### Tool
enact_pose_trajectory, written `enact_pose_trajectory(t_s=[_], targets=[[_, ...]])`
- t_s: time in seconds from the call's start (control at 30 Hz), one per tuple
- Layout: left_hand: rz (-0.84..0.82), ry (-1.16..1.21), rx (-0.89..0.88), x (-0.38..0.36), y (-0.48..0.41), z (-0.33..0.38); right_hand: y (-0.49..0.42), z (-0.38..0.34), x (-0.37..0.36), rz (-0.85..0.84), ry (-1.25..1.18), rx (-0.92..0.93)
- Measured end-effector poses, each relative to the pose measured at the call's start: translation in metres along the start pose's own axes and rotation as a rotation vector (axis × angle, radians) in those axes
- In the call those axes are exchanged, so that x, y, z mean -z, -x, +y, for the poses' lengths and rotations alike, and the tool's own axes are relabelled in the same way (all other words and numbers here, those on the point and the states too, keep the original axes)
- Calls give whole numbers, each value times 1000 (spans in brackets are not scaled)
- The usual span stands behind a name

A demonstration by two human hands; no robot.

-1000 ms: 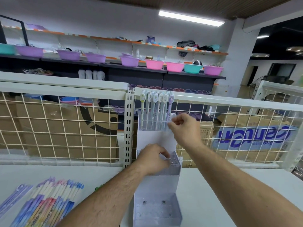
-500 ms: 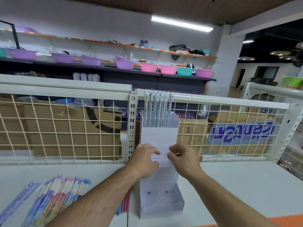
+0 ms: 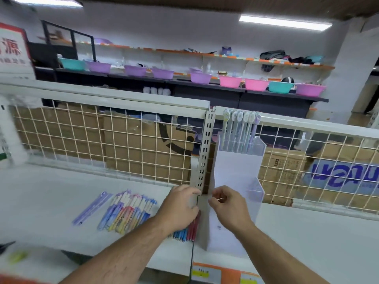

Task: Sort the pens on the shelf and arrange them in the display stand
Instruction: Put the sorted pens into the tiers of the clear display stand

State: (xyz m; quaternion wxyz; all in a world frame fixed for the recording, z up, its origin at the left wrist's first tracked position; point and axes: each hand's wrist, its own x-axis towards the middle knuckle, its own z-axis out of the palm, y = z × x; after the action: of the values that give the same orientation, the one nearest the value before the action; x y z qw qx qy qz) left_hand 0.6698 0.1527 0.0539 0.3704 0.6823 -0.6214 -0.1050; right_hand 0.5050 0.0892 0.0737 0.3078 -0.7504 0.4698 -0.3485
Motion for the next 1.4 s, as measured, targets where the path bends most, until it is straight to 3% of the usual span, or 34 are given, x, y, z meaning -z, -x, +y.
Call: enact_pose_trajectory(t_s=[0.27,0.47,0.7,0.87,1.07,1.4], targets=[[-13,-13,72,44,23,-67,14,-29,-79,-99,6,32],[-45,-72,91,102,42,-150,24,-52,-180,-105,55,36],[23,-245,237,152,65,-265,54,-59,-282,54,252,195],[59,-252,309,148,69,-301,52,-55,-299,126,355,291],[83,-392,315,133,67,-317,52,-59,-304,161,340,135],[97,-569,375,126,70,-313,53,-55,-307,147,384,129]])
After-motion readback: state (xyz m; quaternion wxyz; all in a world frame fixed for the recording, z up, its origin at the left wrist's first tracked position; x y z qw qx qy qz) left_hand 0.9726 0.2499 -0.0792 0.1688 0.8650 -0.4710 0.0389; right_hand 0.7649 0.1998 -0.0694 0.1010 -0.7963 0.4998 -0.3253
